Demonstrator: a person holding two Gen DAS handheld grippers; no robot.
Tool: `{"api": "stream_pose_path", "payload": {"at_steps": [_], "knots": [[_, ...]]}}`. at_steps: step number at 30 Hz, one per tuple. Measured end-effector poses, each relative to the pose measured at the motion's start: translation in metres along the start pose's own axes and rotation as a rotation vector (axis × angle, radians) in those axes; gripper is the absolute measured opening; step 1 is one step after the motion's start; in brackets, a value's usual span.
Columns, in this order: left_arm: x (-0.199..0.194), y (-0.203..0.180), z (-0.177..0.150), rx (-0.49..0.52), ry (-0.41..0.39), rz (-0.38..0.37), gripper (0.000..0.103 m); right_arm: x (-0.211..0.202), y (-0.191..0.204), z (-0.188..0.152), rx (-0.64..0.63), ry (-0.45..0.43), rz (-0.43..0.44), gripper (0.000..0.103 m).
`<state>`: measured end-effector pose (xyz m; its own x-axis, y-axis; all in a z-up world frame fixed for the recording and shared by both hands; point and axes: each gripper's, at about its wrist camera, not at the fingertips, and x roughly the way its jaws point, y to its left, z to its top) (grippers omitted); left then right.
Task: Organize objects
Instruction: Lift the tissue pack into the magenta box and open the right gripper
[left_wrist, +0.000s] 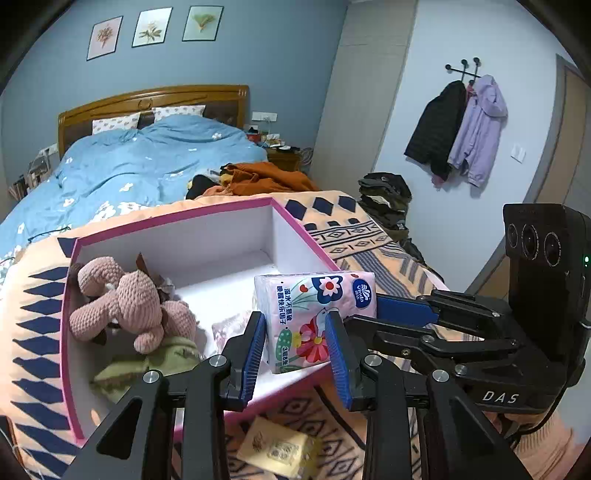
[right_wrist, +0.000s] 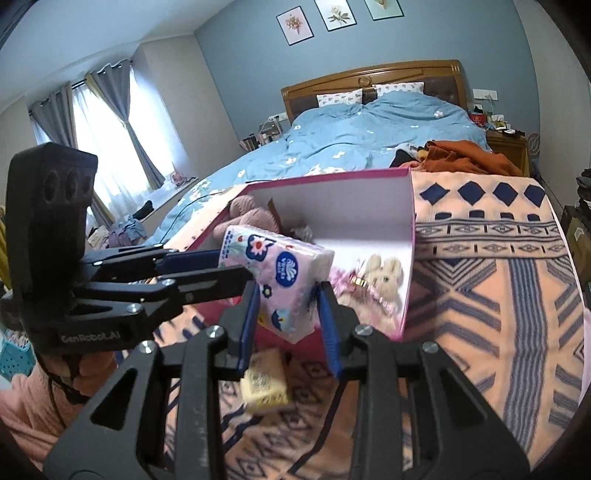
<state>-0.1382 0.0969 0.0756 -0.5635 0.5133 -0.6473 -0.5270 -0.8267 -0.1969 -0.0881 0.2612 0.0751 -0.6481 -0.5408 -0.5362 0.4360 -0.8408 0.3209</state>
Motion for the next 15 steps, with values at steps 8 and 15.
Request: {"api": "stream_pose_path", "payload": {"at_steps": [8,15], "knots": [[0.028,0.016,0.012,-0.05,0.022,-0.012,0.033,0.025,-0.019,0.019,0.011,0.02,-0.036,0.035],[0.055,0.031,0.019,-0.093,0.052,-0.009,0.033,0.047,-0.033,0.031,0.024,0.059,-0.068,0.035]]}}
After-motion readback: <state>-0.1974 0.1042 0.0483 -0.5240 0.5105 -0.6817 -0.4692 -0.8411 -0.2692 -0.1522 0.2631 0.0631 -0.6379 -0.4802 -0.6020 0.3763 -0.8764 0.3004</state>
